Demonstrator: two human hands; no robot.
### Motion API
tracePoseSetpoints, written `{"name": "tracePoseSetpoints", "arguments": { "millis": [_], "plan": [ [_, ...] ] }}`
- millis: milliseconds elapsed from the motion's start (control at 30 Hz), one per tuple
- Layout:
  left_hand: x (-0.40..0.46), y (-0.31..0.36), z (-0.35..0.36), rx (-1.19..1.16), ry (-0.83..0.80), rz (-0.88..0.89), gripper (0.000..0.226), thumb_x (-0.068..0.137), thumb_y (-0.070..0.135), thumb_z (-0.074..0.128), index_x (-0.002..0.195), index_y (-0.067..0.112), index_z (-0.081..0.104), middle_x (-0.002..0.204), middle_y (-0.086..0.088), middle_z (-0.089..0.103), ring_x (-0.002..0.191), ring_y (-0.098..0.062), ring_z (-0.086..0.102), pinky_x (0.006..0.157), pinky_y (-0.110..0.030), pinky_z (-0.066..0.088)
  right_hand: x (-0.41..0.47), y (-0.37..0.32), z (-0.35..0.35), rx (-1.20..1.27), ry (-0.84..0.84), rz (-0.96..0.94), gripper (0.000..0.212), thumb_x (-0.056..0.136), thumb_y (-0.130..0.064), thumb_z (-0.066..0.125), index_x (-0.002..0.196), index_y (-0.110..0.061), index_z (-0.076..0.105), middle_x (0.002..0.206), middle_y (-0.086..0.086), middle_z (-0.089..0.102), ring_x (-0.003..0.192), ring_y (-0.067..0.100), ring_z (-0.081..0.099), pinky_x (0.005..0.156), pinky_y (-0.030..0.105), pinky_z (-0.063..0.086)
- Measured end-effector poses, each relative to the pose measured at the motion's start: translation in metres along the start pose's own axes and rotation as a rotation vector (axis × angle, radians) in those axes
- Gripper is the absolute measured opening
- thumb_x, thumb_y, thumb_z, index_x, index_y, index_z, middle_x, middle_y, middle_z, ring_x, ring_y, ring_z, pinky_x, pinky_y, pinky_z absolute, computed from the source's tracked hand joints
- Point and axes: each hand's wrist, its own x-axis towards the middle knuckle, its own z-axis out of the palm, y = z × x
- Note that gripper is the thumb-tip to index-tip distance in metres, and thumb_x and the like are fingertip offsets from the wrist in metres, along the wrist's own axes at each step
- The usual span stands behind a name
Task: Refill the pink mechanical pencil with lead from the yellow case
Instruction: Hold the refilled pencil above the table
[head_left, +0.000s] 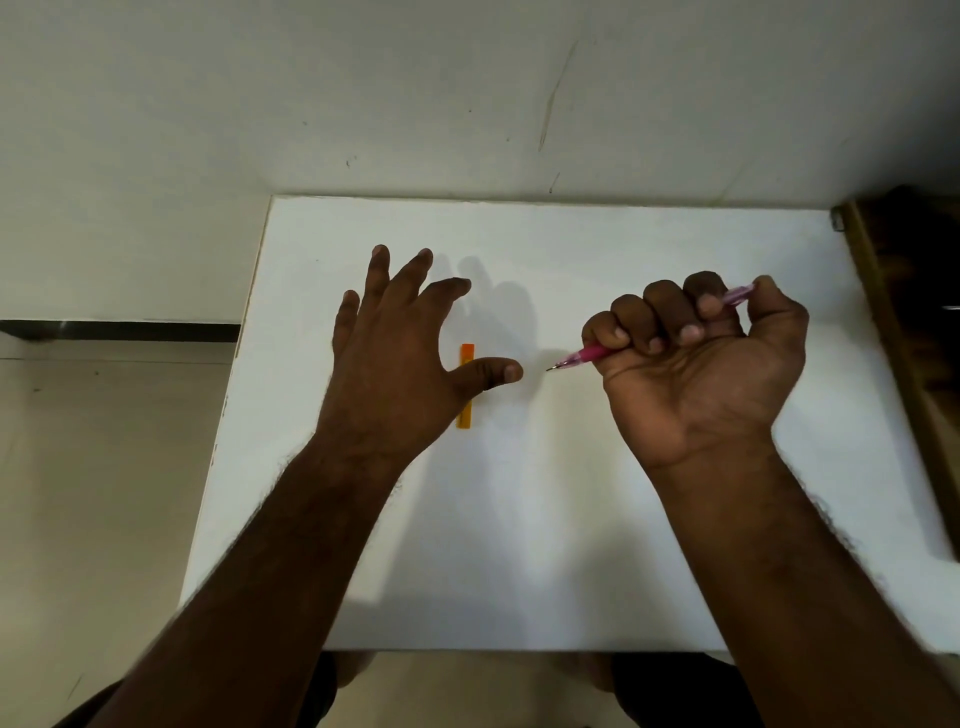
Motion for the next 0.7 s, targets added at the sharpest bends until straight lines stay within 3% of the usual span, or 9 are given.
{"name": "tracePoseSetpoints", "arguments": {
  "millis": [200, 400, 533, 700],
  "plan": [
    [0.0006, -0.0069, 0.0021, 0.012, 0.006, -0.01, 0.087, 0.068, 0.085, 0.049, 0.139, 0.034, 0.049, 0.161, 0.0, 0.031, 0.155, -0.025, 0.004, 0.119, -0.059, 0.016, 0.0006, 0.0008, -0.0019, 0.007, -0.009, 0.008, 0.044, 0.095, -0.046, 0.033, 0.064, -0.016, 0.041, 0.053, -0.002, 0.03, 0.055, 0.018, 0.021, 0.059, 0.03, 0.03],
    [0.001, -0.0106, 0.0009, 0.02, -0.024, 0.01, 0.065, 0.079, 0.062, 0.067, 0.137, 0.038, 0.051, 0.161, 0.002, 0.033, 0.155, -0.025, 0.003, 0.119, -0.056, 0.011, 0.0017, -0.0007, -0.0018, -0.01, -0.004, 0.024, 0.044, 0.095, -0.046, 0.034, 0.064, -0.015, 0.043, 0.054, -0.002, 0.031, 0.054, 0.018, 0.022, 0.059, 0.03, 0.03],
    [0.0012, -0.0097, -0.0021, 0.046, -0.087, 0.014, 0.062, 0.078, 0.057, 0.071, 0.135, 0.042, 0.053, 0.161, 0.005, 0.03, 0.155, -0.023, 0.001, 0.12, -0.054, 0.008, 0.001, -0.0014, -0.0024, -0.01, -0.017, 0.052, 0.049, 0.095, -0.052, 0.033, 0.071, -0.013, 0.051, 0.059, 0.0, 0.039, 0.055, 0.018, 0.03, 0.061, 0.031, 0.035],
    [0.0008, -0.0096, -0.0023, 0.072, -0.14, 0.015, 0.057, 0.077, 0.052, 0.075, 0.131, 0.045, 0.057, 0.161, 0.008, 0.031, 0.154, -0.02, 0.002, 0.121, -0.05, 0.007, 0.0061, 0.0006, 0.0012, -0.135, 0.085, 0.068, 0.033, 0.095, -0.023, 0.041, 0.095, -0.006, 0.07, 0.078, 0.007, 0.055, 0.062, 0.02, 0.051, 0.065, 0.032, 0.047]
  ]
}}
